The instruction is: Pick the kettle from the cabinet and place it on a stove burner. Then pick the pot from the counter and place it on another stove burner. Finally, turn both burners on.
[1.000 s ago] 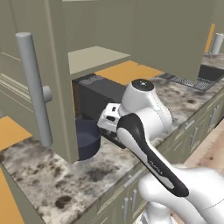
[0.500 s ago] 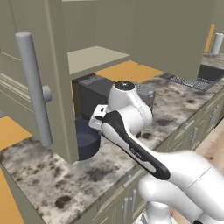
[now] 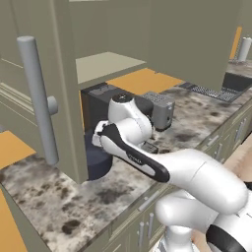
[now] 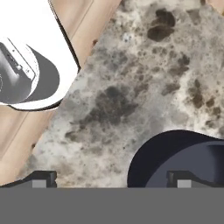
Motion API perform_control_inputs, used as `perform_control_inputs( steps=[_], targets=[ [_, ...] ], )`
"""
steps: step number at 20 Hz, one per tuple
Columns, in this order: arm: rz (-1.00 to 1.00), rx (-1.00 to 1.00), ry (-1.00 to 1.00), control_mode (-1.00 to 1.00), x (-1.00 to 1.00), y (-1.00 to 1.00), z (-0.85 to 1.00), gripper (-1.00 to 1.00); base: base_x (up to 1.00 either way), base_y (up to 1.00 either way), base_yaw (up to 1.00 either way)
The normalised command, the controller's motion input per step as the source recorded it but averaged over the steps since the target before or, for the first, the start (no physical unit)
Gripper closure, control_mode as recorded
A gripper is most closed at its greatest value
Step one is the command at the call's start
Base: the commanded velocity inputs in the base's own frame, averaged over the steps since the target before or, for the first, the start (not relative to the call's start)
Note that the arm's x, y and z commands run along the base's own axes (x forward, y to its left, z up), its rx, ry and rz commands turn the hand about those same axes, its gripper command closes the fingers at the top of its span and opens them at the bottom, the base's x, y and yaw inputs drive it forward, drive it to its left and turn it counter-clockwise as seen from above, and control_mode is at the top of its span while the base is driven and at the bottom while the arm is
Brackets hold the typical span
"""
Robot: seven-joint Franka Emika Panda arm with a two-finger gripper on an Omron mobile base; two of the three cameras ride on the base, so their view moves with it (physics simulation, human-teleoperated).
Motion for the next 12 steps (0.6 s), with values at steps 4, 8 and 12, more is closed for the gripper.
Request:
perform_control_inputs(
  steps=[4, 8, 12],
  targets=[
    [0.00, -0.02, 0.04, -1.00, 0.44, 0.10, -0.33, -1.00, 0.00, 0.00, 0.00],
    [0.00, -0.01, 0.01, -1.00, 0.37, 0.06, -0.38, -1.00, 0.00, 0.00, 0.00],
    [0.00, -0.01, 0.00, -1.00, 0.36, 0.03, -0.35, -1.00, 0.00, 0.00, 0.00]
  ],
)
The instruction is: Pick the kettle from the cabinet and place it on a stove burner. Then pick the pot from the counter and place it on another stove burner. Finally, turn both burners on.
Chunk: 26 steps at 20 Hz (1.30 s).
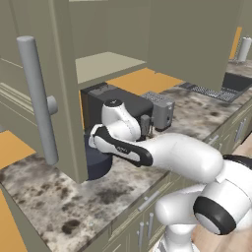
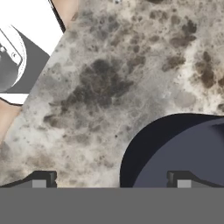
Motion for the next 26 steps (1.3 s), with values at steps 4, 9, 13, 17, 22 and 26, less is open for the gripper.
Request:
perform_control_inputs(
  steps=[4, 9, 13, 17, 22, 26],
  targets=[
    [0.00, -0.01, 0.00, -1.00, 0.38, 0.09, -0.32, -1.00, 0.00, 0.00, 0.00],
    [0.00, -0.01, 0.00, -1.00, 0.37, 0.16, -0.32, -1.00, 0.00, 0.00, 0.00],
    [0.00, -0.02, 0.00, -1.00, 0.32, 0.15, -0.33, -1.00, 0.00, 0.00, 0.00],
    [0.00, -0.02, 0.00, -1.00, 0.28, 0.13, -0.31, -1.00, 0.00, 0.00, 0.00],
    [0.00, 0.00, 0.00, -1.00, 0.04, 0.03, -0.29, -1.00, 0.00, 0.00, 0.00],
    [0.00, 0.00, 0.00, -1.00, 0.00, 0.00, -0.31, -1.00, 0.00, 0.00, 0.00]
  ],
)
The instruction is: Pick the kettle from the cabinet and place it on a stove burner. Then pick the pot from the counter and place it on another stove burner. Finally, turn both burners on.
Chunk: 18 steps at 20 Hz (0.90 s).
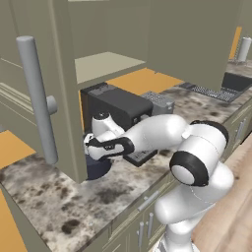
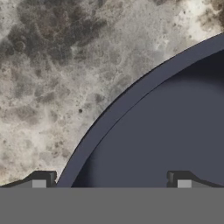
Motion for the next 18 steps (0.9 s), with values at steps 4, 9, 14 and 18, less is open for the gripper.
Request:
perform_control_inputs(
  steps=[4, 9, 14, 18],
  targets=[
    [0.00, 0.00, 0.00, -1.00, 0.00, 0.00, -0.26, 1.00, 0.00, 0.00, 0.00],
    [0.00, 0.00, 0.00, -1.00, 0.00, 0.00, -0.09, 1.00, 0.00, 0.00, 0.00],
    [0.00, 0.00, 0.00, -1.00, 0.00, 0.00, -0.07, 1.00, 0.00, 0.00, 0.00],
    [0.00, 0.00, 0.00, -1.00, 0.01, 0.00, -0.02, 1.00, 0.00, 0.00, 0.00]
  ],
)
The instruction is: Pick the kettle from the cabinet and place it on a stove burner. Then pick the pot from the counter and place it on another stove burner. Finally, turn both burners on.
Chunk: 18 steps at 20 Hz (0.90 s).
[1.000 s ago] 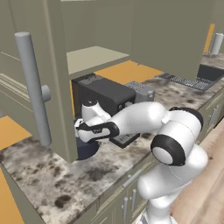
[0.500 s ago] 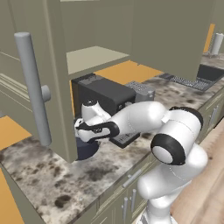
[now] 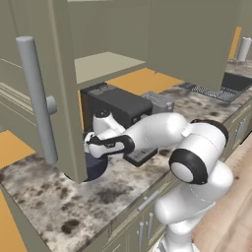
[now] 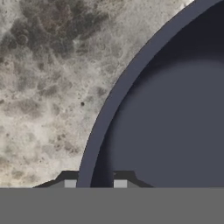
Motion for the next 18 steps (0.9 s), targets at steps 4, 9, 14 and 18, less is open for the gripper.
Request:
perform_control_inputs(
  steps=[4, 9, 14, 18],
  targets=[
    [0.00, 0.00, 0.00, -1.00, 0.01, 0.00, 0.00, 1.00, 0.00, 0.00, 0.00],
    [-0.04, 0.00, 0.00, -1.00, 0.00, 0.00, 0.11, 1.00, 0.00, 0.00, 0.00],
    [-0.07, 0.00, 0.00, -1.00, -0.10, -0.01, 0.21, 1.00, 0.00, 0.00, 0.00],
    [-0.09, 0.00, 0.00, -1.00, -0.21, -0.08, 0.21, 1.00, 0.00, 0.00, 0.00]
  ],
)
